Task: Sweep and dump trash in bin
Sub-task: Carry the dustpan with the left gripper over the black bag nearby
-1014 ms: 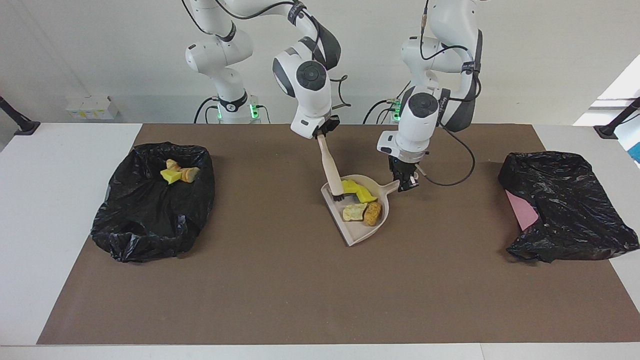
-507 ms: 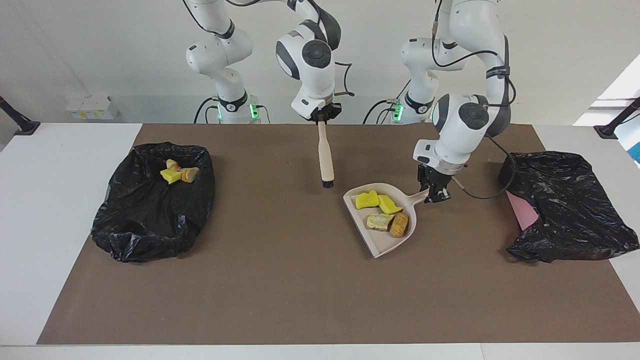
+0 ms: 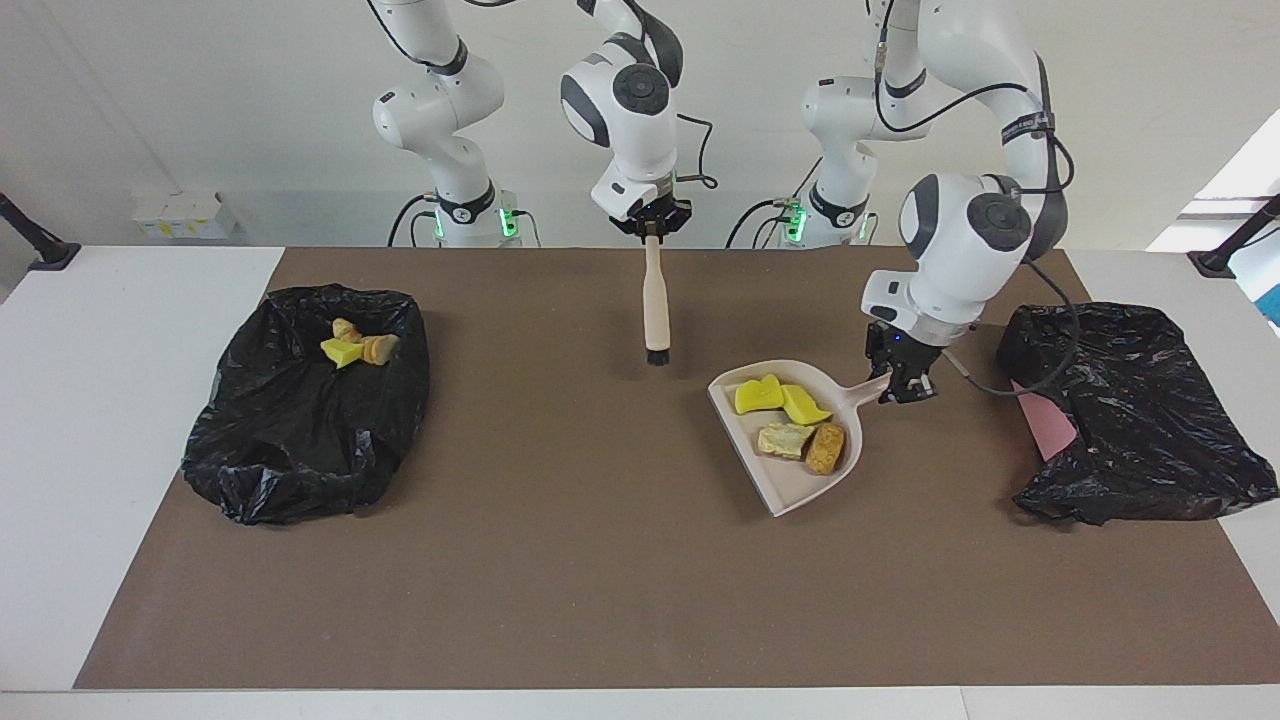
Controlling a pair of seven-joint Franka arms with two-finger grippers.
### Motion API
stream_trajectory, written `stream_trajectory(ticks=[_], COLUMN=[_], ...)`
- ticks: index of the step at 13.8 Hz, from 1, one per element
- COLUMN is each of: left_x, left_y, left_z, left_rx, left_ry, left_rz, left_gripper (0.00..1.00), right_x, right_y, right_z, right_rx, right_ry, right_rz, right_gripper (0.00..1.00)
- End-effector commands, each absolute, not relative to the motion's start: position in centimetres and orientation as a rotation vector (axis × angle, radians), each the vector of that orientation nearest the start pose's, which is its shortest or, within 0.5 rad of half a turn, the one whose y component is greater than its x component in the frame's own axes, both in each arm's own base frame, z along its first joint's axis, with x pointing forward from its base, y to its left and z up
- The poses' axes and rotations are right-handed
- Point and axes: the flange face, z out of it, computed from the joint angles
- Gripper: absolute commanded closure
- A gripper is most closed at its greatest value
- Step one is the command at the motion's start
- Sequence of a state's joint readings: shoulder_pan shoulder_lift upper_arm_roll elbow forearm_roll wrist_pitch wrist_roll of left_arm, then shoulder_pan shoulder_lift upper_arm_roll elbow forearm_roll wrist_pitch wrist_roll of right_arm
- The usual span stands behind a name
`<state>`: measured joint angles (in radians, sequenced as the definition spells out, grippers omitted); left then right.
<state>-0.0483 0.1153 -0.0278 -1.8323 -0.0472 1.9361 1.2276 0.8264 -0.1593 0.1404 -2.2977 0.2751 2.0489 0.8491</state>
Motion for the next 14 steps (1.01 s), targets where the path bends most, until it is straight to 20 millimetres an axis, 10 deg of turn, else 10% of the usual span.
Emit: stream_trajectory(ticks=[1,11,14], left_x=[60.3,59.8,60.5], left_y=[-0.3,21.8,29.1], left_z=[48.9,50.0,50.0], left_rx=[-2.512,-2.228,-2.080], left_ry=[1.977,2.121,2.216], left_rz=[-0.033,0.085,0.107], left_gripper=[1.00,1.00,1.00], right_x=[23.6,20.8,21.1], right_y=[40.8,41.3,41.1], right_z=[38.5,33.4,33.2], right_rx=[-3.051,-3.085,-3.088], right_ry=[0.034,0.018,0.042], right_rz=[0.305,0.292,0.304], right_gripper=[1.00,1.00,0.62])
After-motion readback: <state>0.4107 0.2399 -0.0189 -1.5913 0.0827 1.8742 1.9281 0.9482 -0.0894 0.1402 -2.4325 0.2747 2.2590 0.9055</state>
